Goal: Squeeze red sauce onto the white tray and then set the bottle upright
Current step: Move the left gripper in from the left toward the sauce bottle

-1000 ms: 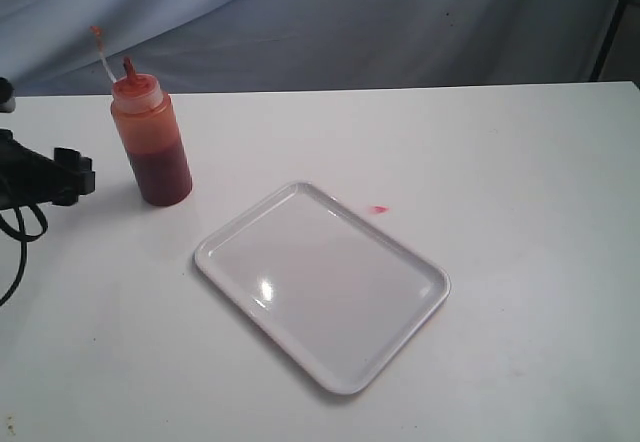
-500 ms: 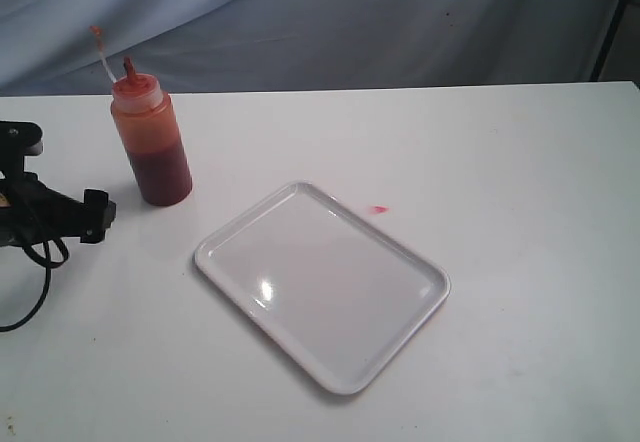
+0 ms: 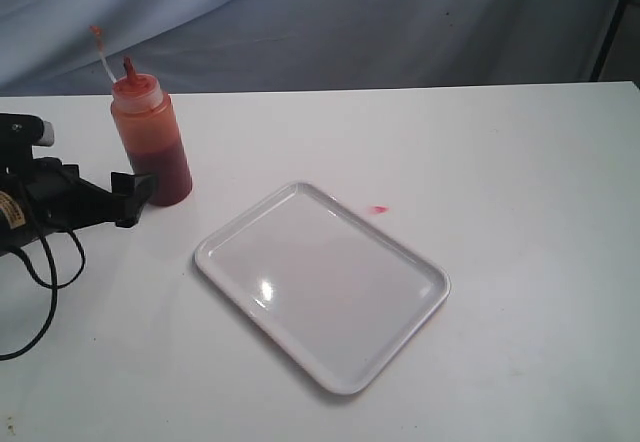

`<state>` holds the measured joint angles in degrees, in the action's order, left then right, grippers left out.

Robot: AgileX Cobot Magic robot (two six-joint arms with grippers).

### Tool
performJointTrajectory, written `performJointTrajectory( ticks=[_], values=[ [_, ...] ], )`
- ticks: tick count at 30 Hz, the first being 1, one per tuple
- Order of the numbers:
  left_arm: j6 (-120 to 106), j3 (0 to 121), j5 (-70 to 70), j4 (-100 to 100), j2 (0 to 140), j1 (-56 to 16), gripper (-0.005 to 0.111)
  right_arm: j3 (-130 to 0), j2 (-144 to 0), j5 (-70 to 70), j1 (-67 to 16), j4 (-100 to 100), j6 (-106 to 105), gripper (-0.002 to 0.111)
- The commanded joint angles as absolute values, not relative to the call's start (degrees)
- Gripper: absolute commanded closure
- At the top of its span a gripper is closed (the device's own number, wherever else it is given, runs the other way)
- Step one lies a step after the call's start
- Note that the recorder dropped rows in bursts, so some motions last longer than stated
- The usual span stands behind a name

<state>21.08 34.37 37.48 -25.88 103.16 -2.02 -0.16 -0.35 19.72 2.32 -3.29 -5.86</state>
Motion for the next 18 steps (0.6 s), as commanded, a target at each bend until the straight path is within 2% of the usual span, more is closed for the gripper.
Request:
performJointTrajectory(
  ticks=[1,8,18],
  values=[
    [20.5,34.3,40.6,-26.3,103.4,-2.3,0.002,0.0,0.0,19.6,2.1,-3.6,-5.5,0.108],
    [20.9,34.3,49.5,-26.8,103.4,-2.3,0.002,0.0,0.0,19.6,2.1,-3.6,-5.5,0.108],
    [20.4,34.3,43.3,-29.5,104.0,-2.3,0.002,0.0,0.0,19.6,2.1,-3.6,-5.5,0.108]
  ],
)
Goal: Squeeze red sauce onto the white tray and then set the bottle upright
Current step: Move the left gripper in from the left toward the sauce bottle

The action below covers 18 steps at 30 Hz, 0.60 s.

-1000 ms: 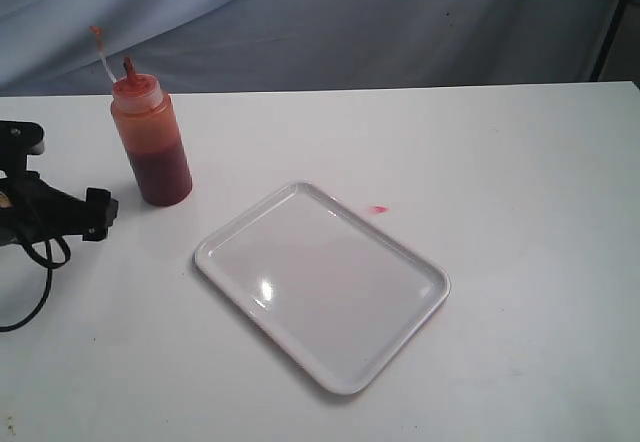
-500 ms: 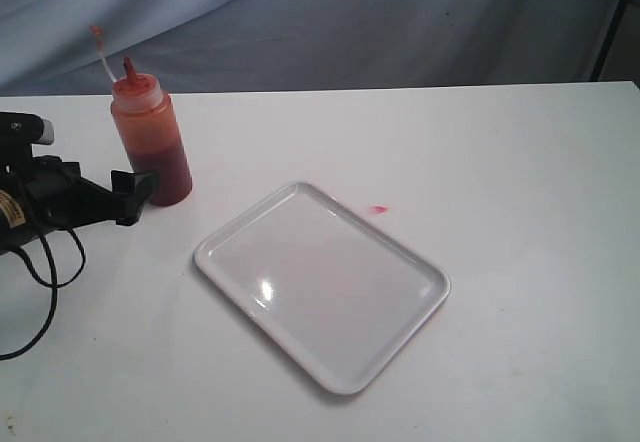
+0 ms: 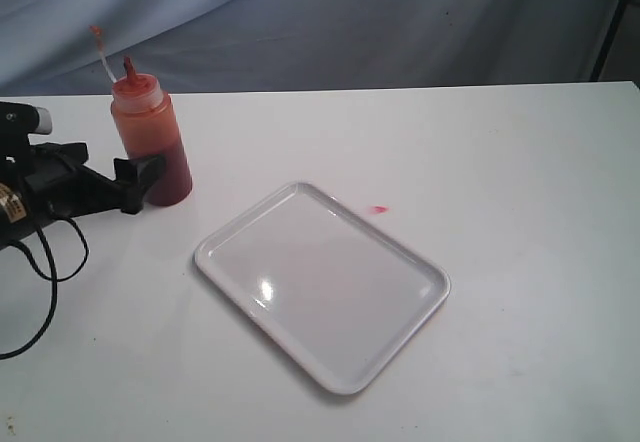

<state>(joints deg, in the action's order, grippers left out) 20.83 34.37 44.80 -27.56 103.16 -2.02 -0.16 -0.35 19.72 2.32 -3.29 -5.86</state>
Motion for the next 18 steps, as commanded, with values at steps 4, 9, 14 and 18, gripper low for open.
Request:
performJointTrajectory(
  ticks=[4,9,14,18],
  values=[
    [19.1,34.3,43.7,-30.2,107.4,-2.3,0.002,0.0,0.0,19.6,2.1,-3.6,-5.5,0.108],
    [13.3,34.3,47.7,-28.3,113.1,-2.2,0.002,0.0,0.0,19.6,2.1,-3.6,-5.5,0.108],
    [9.8,34.3,54.7,-24.3,116.1,-2.2,0.002,0.0,0.0,19.6,2.1,-3.6,-5.5,0.108],
    [6.1,34.3,58.3,-20.7,118.3,-2.2,0.002,0.0,0.0,19.6,2.1,-3.6,-5.5,0.108]
  ],
)
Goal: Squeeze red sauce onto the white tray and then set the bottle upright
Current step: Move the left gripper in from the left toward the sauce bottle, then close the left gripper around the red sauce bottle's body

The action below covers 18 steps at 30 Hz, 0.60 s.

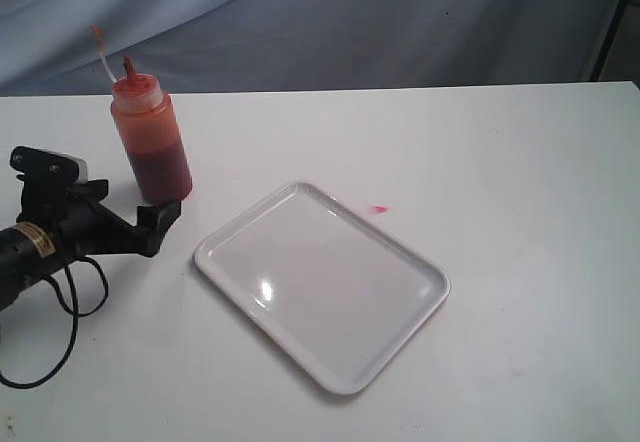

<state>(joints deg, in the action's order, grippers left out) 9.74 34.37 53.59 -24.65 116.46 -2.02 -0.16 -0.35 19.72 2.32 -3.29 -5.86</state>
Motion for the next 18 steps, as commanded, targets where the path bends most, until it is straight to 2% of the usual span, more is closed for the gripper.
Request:
performJointTrajectory(
  ticks=[1,5,10,18],
  values=[
    [5.5,34.3,59.5,-19.8,119.1,-2.2,0.002,0.0,0.0,19.6,2.1,-3.6,-5.5,0.108],
    [5.4,35.1,67.0,-18.9,124.1,-2.2,0.002,0.0,0.0,19.6,2.1,-3.6,-5.5,0.108],
    [5.3,42.3,67.1,-19.0,131.4,-2.2,0.002,0.0,0.0,19.6,2.1,-3.6,-5.5,0.108],
    [6.0,49.9,62.1,-22.2,132.2,-2.2,0.002,0.0,0.0,19.6,2.1,-3.6,-5.5,0.108]
  ],
)
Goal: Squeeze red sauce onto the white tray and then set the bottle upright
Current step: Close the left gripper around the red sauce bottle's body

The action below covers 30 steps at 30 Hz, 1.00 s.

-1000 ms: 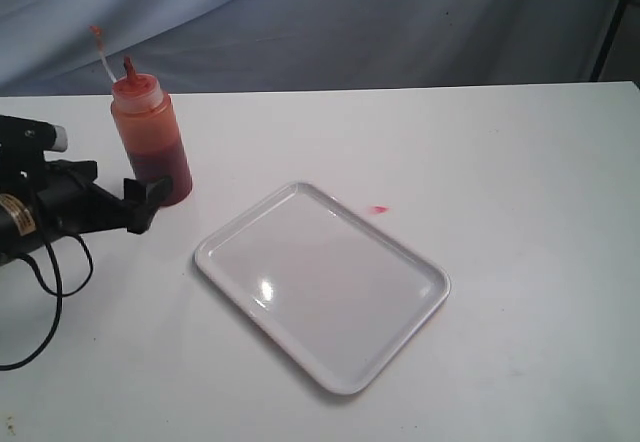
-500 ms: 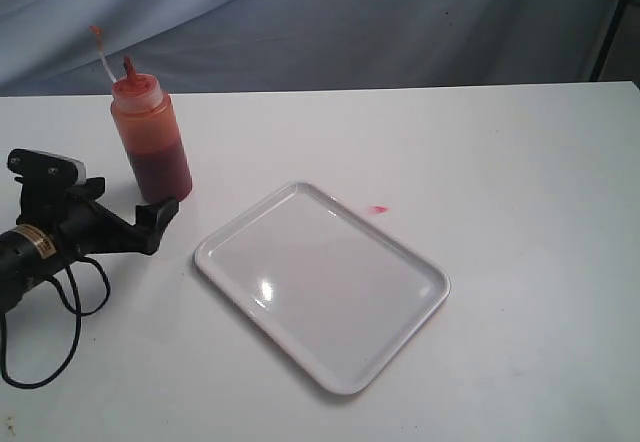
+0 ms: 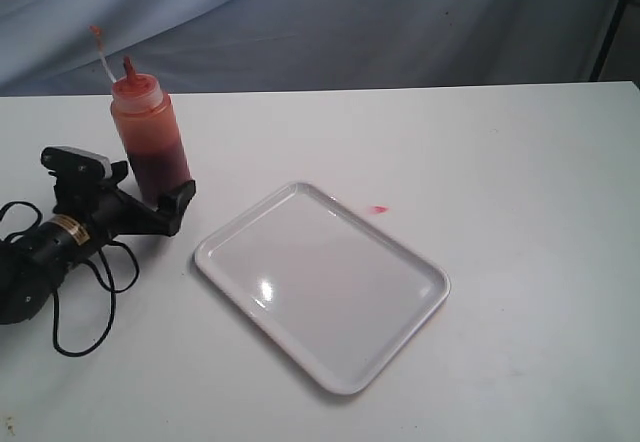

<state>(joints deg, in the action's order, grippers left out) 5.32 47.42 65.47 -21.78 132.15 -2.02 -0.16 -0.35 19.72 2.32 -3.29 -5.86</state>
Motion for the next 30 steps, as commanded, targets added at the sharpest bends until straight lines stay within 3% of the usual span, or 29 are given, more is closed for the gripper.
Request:
performJointTrajectory(
  ticks=[1,30],
  values=[
    [6.0,50.8,61.4,-23.6,132.7,-2.2,0.002,0.0,0.0,19.6,2.1,-3.6,-5.5,0.108],
    [4.4,59.6,63.1,-21.7,139.4,-2.3,0.002,0.0,0.0,19.6,2.1,-3.6,-5.5,0.108]
  ],
)
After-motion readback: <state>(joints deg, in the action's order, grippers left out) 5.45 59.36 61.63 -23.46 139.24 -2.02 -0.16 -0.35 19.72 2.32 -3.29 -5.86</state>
